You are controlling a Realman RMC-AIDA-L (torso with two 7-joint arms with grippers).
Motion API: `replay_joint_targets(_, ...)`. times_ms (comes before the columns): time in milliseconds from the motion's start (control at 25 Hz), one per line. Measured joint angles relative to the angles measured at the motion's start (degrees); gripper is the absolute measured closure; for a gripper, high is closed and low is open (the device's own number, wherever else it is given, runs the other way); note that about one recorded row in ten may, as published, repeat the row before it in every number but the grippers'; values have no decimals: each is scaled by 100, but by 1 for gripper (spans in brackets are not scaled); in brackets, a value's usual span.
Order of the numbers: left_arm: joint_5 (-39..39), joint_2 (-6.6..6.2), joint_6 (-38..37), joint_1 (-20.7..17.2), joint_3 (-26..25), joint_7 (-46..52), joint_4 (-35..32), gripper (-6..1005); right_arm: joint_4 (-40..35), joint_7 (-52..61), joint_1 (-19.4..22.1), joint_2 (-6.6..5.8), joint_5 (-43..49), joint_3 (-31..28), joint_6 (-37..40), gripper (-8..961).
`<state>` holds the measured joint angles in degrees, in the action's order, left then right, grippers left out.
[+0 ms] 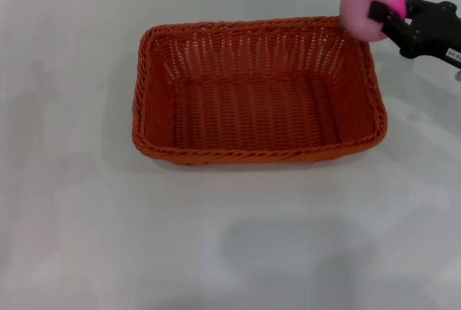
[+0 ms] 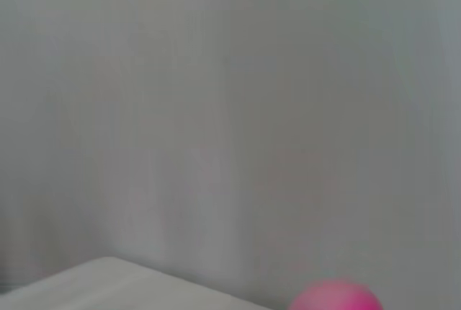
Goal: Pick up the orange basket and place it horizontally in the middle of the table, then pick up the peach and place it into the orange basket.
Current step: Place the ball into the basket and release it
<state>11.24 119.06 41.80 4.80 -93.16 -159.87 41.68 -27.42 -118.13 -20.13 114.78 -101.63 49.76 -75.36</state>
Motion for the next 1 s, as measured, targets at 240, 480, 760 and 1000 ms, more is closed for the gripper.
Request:
replay_joint_targets(240, -6, -10, 0, 19, -27, 0, -13, 371, 0, 1, 9, 0, 21, 85, -495, 777)
replay_joint_targets(480, -10, -18, -1, 45, -44, 0, -13, 372, 0, 1, -105, 21, 15, 905, -486, 776)
replay_joint_targets(760, -10, -15, -11, 179, -40, 0, -93, 372, 3, 48, -203, 51, -39, 1253, -252, 774)
replay_joint_targets(1000, 7, -10, -11, 185, -36, -1, -108, 372, 90, 82, -208, 53, -270, 1343, -252, 772)
